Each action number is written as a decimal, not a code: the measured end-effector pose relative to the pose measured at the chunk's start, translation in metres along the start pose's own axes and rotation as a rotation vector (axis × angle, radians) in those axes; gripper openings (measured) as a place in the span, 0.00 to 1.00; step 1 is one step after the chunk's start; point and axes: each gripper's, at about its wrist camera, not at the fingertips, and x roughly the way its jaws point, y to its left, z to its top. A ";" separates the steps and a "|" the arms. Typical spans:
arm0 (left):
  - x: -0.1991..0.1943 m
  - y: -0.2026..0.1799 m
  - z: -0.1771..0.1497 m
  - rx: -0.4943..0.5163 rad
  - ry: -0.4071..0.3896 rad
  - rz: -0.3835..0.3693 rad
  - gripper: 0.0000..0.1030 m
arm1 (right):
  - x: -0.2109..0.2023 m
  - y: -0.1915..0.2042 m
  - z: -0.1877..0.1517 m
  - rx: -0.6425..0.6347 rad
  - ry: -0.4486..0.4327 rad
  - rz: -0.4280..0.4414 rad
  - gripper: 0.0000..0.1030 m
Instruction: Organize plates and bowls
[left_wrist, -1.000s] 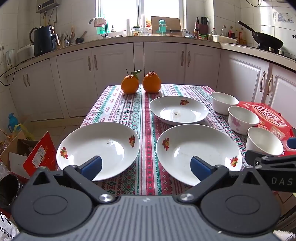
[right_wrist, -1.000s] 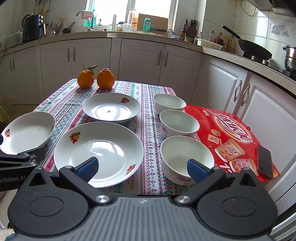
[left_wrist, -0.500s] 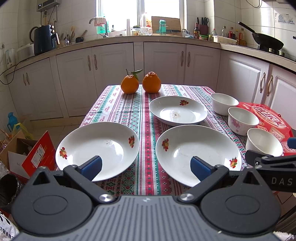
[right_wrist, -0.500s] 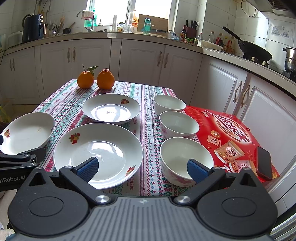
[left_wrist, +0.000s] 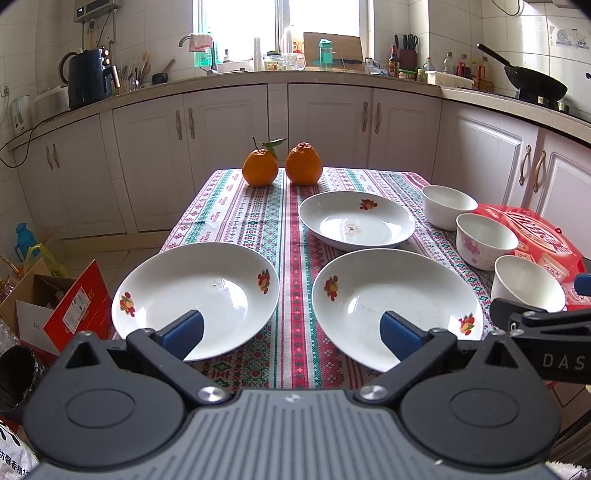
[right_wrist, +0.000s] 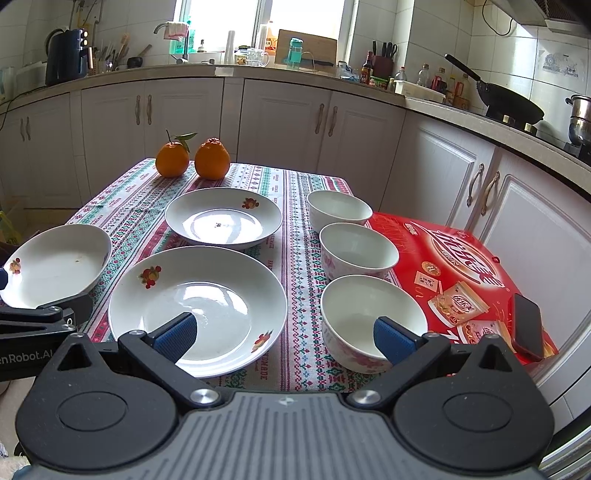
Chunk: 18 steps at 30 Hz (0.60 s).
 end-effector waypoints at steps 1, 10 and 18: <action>0.000 0.000 0.000 0.001 0.000 0.000 0.98 | 0.000 0.000 0.000 0.000 -0.001 0.000 1.00; 0.000 0.000 0.000 0.000 -0.001 0.000 0.98 | 0.000 0.000 0.000 0.001 0.000 0.000 1.00; 0.000 0.000 0.000 -0.001 -0.001 0.000 0.98 | 0.000 0.000 0.000 0.000 0.000 0.000 1.00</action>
